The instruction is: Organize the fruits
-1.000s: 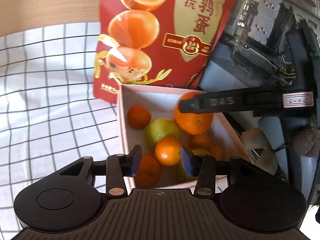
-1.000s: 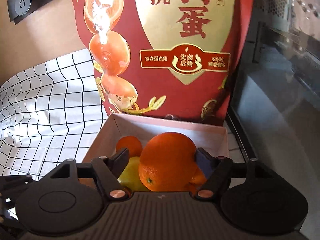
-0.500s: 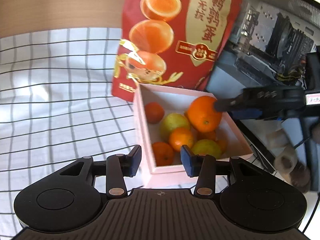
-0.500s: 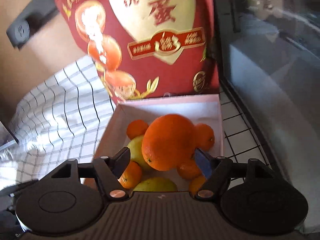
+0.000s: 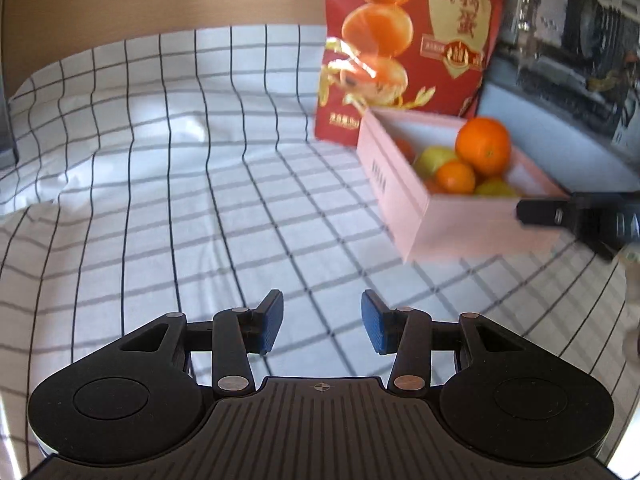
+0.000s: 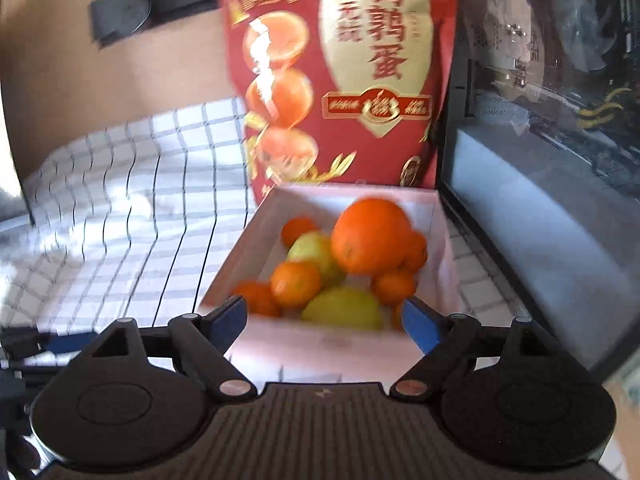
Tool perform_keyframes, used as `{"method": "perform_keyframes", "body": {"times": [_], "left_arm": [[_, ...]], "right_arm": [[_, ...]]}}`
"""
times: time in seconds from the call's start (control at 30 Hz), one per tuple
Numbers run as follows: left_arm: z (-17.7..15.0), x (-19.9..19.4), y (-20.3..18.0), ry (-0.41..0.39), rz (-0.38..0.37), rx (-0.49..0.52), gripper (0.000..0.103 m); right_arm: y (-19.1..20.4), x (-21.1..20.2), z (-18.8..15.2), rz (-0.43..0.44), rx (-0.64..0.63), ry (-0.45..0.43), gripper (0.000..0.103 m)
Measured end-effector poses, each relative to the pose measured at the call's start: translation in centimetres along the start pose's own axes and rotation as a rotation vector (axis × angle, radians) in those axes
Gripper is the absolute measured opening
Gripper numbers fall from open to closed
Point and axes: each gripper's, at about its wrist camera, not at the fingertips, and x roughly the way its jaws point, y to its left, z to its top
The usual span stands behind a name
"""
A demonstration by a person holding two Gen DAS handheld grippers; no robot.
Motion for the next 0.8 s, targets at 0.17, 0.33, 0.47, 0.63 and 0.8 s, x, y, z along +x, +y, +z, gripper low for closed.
{"method": "perform_keyframes", "body": {"times": [0.17, 0.33, 0.47, 0.63, 0.8], "left_arm": [[-1.9, 0.9, -0.3, -0.001, 0.032, 0.043, 0.048], [-2.9, 1.4, -0.5, -0.034, 0.047, 0.06, 0.049], [-3.1, 1.8, -0.4, -0.069, 0.034, 0.059, 0.051], [-2.9, 2.4, -0.7, -0.089, 0.044, 0.058, 0.052], [-2.7, 2.7, -0.9, -0.088, 0.049, 0.06, 0.052]], "right_arm": [[4.2, 0.5, -3.7, -0.028, -0.054, 0.055, 0.085], [5.2, 2.6, -5.4, -0.051, -0.056, 0.135, 0.085], [4.9, 3.9, -5.8, -0.137, -0.021, 0.14, 0.096], [3.4, 4.6, -6.4, -0.125, 0.072, 0.119, 0.103], [3.2, 4.9, -6.8, -0.152, 0.08, 0.068, 0.103]]}}
